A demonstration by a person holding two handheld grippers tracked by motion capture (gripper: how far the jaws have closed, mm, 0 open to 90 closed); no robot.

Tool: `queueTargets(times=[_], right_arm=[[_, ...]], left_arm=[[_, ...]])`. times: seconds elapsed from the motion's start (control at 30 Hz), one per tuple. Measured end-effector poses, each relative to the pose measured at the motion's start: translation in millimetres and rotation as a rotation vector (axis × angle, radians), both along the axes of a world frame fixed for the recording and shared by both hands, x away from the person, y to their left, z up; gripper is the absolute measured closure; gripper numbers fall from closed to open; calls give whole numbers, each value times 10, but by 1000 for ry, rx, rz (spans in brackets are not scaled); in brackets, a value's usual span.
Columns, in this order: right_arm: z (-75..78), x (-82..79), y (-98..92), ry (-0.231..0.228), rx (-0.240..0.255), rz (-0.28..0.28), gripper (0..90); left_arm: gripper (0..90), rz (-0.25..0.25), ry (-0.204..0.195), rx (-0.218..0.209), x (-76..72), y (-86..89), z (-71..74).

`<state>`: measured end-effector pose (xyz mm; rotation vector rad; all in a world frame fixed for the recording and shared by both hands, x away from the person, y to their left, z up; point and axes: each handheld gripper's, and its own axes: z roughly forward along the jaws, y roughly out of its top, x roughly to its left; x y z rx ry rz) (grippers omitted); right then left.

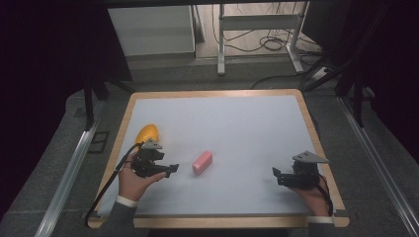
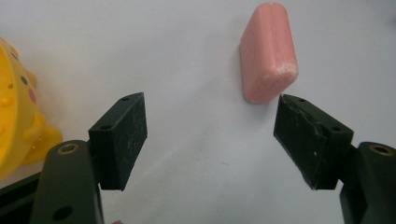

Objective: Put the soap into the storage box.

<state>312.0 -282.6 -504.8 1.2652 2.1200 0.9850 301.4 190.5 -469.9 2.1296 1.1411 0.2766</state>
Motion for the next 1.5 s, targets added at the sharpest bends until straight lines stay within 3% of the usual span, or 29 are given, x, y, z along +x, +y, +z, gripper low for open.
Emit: queueTargets(times=[0.7,0.9,1.27,1.5], right_arm=[[-14,6,-5,4,-10,-4,70],[-15,7,-10,4,-11,-5,70],[-22,9,3,7,-17,-3,70],[-26,11,7,10,-17,-1,70]], left_arm=[[276,-42,-12,-9,106,-294,93],[274,-69,-21,17,118,-414,121],[274,-100,-6,22,234,-583,109],[276,-94,8,15,288,-608,80]])
